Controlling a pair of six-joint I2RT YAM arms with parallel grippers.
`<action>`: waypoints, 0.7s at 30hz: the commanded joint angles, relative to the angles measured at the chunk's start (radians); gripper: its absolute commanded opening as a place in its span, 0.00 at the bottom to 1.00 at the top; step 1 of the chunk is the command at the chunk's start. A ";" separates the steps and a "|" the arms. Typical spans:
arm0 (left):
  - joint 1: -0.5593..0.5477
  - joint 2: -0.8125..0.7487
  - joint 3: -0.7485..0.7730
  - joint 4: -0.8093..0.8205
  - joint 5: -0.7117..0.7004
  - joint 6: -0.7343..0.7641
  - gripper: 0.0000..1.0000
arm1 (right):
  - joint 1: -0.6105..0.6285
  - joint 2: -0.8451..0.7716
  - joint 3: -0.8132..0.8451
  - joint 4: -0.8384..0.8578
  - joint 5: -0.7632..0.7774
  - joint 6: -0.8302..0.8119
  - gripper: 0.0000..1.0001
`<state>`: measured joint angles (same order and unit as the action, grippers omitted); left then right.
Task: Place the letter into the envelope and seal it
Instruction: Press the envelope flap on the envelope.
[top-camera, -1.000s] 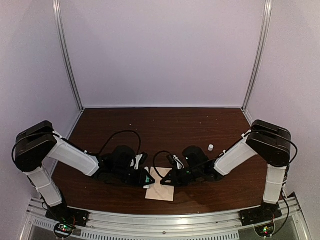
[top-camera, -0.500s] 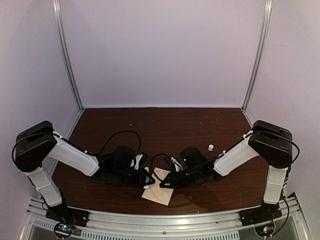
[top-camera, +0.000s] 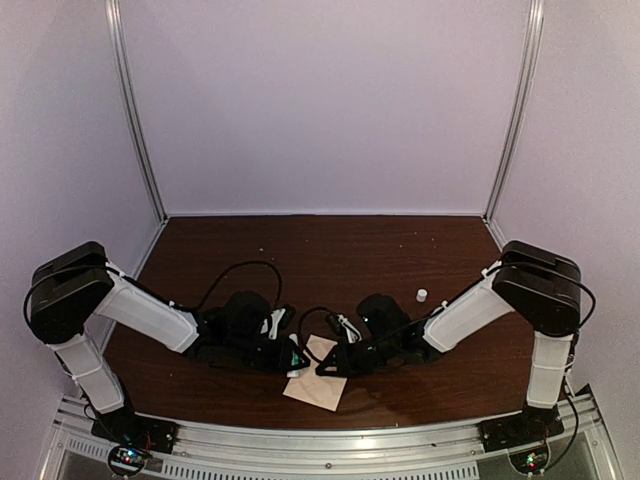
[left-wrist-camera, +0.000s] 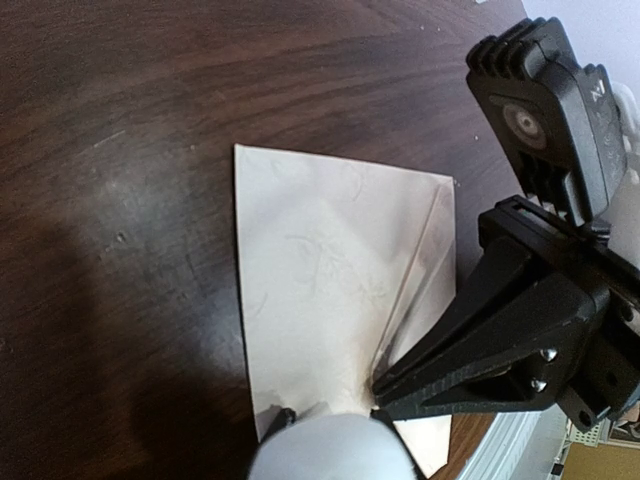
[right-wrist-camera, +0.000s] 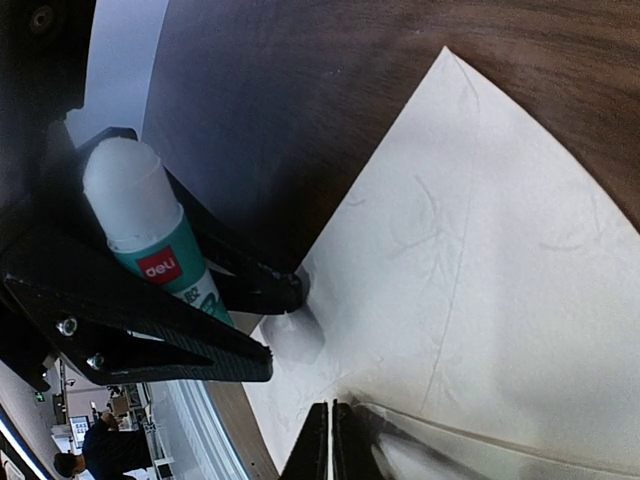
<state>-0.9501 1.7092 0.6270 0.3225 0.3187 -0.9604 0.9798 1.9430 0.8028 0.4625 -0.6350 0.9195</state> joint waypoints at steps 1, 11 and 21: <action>-0.006 0.006 -0.012 -0.003 -0.010 0.000 0.00 | 0.011 0.057 -0.004 -0.098 0.060 0.013 0.04; -0.006 -0.008 -0.021 -0.019 -0.028 0.002 0.00 | -0.026 0.027 -0.074 -0.087 0.113 0.059 0.03; -0.006 -0.012 -0.018 -0.026 -0.032 0.002 0.00 | -0.041 0.041 -0.094 -0.051 0.106 0.081 0.03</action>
<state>-0.9501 1.7092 0.6262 0.3225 0.3092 -0.9604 0.9573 1.9388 0.7464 0.5510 -0.6094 0.9981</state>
